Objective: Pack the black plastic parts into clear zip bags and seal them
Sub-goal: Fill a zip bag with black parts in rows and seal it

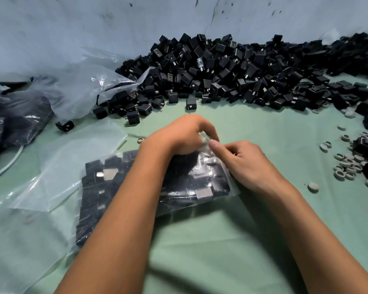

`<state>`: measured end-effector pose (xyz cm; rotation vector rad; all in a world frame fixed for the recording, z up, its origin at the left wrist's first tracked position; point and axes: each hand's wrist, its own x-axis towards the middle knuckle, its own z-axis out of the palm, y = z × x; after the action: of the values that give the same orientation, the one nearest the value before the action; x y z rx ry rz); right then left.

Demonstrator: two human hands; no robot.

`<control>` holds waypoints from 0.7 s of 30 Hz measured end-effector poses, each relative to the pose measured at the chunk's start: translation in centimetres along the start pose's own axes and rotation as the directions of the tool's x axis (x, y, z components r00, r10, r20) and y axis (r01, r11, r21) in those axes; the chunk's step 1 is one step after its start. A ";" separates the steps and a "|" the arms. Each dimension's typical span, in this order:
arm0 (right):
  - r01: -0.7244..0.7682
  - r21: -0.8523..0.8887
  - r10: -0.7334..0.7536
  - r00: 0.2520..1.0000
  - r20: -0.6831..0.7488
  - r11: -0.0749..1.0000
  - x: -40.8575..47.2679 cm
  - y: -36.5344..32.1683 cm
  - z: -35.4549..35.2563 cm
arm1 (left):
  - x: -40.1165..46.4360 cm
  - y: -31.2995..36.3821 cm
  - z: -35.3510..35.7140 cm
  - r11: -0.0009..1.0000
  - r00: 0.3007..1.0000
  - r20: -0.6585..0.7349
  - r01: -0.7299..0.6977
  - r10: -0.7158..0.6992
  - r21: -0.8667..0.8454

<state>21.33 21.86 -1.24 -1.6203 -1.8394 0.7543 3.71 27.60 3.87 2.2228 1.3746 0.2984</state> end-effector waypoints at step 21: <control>0.022 0.183 -0.070 0.963 0.261 0.983 0.1 2.5 -2.4 | 2.2 1.3 -1.2 0.953 0.954 0.282 0.007 -0.097 0.303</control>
<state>24.73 22.30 -1.46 -1.4117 -1.9221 1.1288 5.21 29.45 5.35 2.3454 1.3821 -0.2723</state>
